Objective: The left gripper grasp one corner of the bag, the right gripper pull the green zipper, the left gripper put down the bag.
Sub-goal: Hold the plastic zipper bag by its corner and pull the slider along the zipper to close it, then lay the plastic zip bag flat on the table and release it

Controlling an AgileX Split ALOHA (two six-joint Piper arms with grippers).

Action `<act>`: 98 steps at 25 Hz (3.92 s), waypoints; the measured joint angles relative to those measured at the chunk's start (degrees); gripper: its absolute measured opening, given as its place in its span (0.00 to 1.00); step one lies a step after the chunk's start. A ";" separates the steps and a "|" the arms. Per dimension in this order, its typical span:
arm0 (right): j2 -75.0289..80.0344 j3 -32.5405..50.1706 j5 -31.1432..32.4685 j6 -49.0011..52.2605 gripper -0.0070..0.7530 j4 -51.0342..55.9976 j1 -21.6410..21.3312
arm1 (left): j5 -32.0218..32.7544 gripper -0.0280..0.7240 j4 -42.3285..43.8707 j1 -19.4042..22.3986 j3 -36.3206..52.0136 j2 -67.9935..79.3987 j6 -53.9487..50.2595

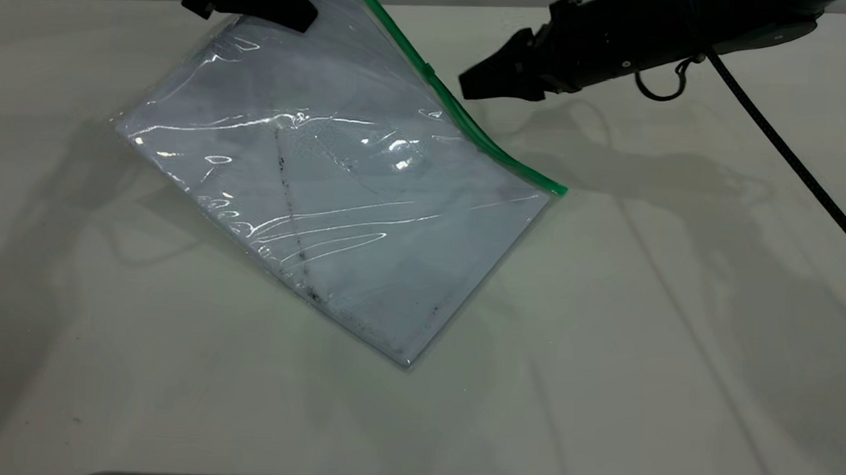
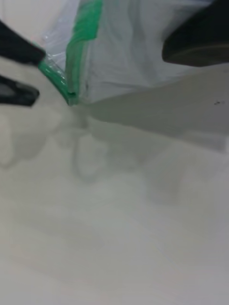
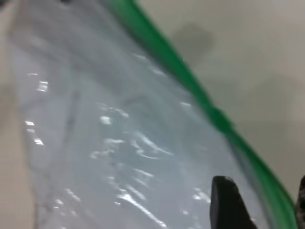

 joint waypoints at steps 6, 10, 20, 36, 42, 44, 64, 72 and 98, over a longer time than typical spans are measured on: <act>0.00 0.00 -0.05 -3.84 0.50 3.83 0.90 | 0.78 0.11 0.47 -1.09 0.00 0.06 3.31; 0.00 0.00 -1.15 -4.20 0.49 4.23 1.31 | 1.48 0.11 0.53 -1.67 0.00 0.06 3.87; 0.00 0.00 0.62 -4.37 0.49 4.39 1.31 | 1.72 0.11 0.70 -1.72 0.00 0.06 3.87; 0.00 0.00 -2.37 -4.13 0.44 2.00 2.84 | 2.14 0.11 0.65 -1.72 0.00 0.06 3.87; 0.00 0.00 -1.57 -5.88 0.08 1.47 3.00 | 2.14 0.11 0.00 -1.72 0.00 0.06 3.82; 0.00 0.00 -1.57 -6.15 0.06 1.35 3.00 | 2.08 0.11 -0.69 -1.72 0.00 0.06 3.82; -0.35 -0.06 -6.15 6.77 0.06 -22.25 -1.64 | 5.00 0.11 -13.80 3.81 0.16 0.11 8.15; -0.03 -0.10 -5.87 13.84 0.09 -26.42 -2.82 | 5.00 0.11 -13.91 4.02 0.16 0.11 8.17; -33.23 0.02 15.27 33.88 0.45 -31.31 -2.96 | -8.68 0.38 -13.54 -3.67 0.27 6.75 -27.46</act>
